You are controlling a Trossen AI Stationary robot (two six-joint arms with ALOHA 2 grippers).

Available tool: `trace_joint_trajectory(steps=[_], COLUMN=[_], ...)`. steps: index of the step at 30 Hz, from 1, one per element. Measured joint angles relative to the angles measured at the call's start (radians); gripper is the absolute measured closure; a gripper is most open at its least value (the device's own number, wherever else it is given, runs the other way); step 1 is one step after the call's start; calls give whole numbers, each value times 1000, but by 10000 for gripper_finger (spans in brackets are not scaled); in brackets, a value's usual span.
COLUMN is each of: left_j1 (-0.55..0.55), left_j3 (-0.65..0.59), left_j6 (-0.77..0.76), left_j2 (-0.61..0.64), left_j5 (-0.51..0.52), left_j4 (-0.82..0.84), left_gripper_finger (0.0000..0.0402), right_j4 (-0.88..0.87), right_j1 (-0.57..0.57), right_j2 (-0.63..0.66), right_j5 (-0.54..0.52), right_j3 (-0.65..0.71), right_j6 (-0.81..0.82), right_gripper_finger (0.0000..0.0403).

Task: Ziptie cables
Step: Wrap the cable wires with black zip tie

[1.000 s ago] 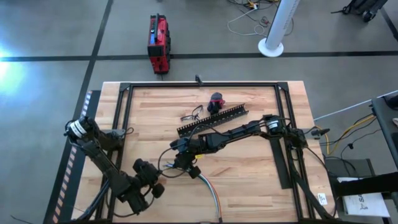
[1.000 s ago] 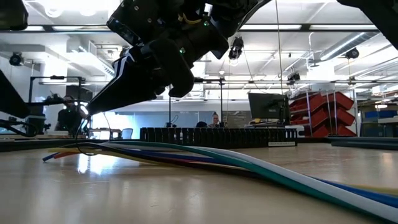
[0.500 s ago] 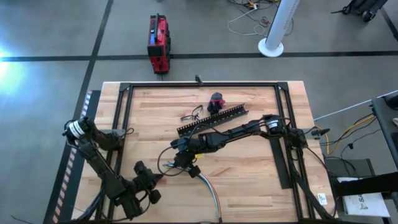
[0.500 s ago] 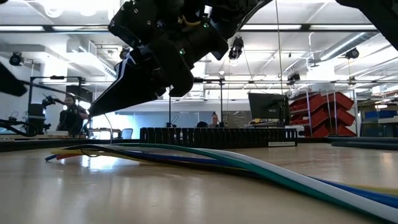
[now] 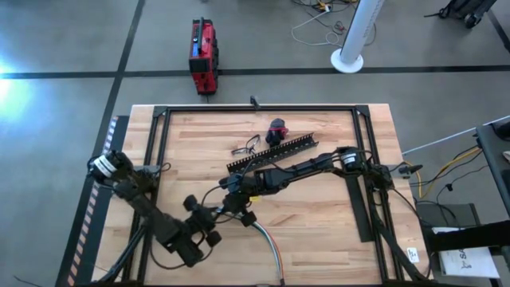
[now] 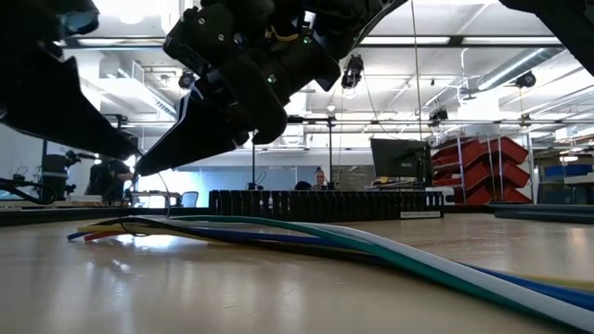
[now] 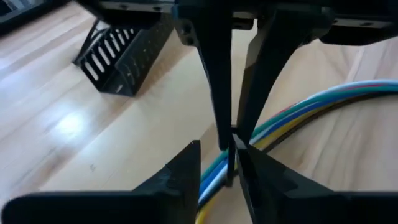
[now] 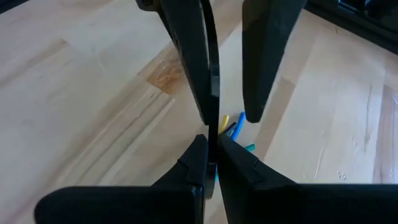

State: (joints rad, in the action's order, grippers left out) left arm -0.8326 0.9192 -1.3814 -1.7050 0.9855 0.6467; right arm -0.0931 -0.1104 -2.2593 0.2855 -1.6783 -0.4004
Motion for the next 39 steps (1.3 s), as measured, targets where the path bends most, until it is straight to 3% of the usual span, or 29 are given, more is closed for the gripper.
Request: trace_joint_trajectory(steps=[10, 26, 39], left_j1=[10, 42, 4], left_j3=[0, 0, 0], left_j6=[130, 128, 102], left_j2=[0, -6, -1], left_j5=[0, -57, -89], left_j4=[-90, -90, -81], left_gripper_finger=[311, 396, 401], right_j4=[-1, -6, 4], right_j1=[0, 0, -1], right_j2=[0, -1, -1], right_j5=[0, -2, 3], right_j3=[0, 0, 0], right_j6=[-10, -10, -11], right_gripper_finger=[394, 394, 394])
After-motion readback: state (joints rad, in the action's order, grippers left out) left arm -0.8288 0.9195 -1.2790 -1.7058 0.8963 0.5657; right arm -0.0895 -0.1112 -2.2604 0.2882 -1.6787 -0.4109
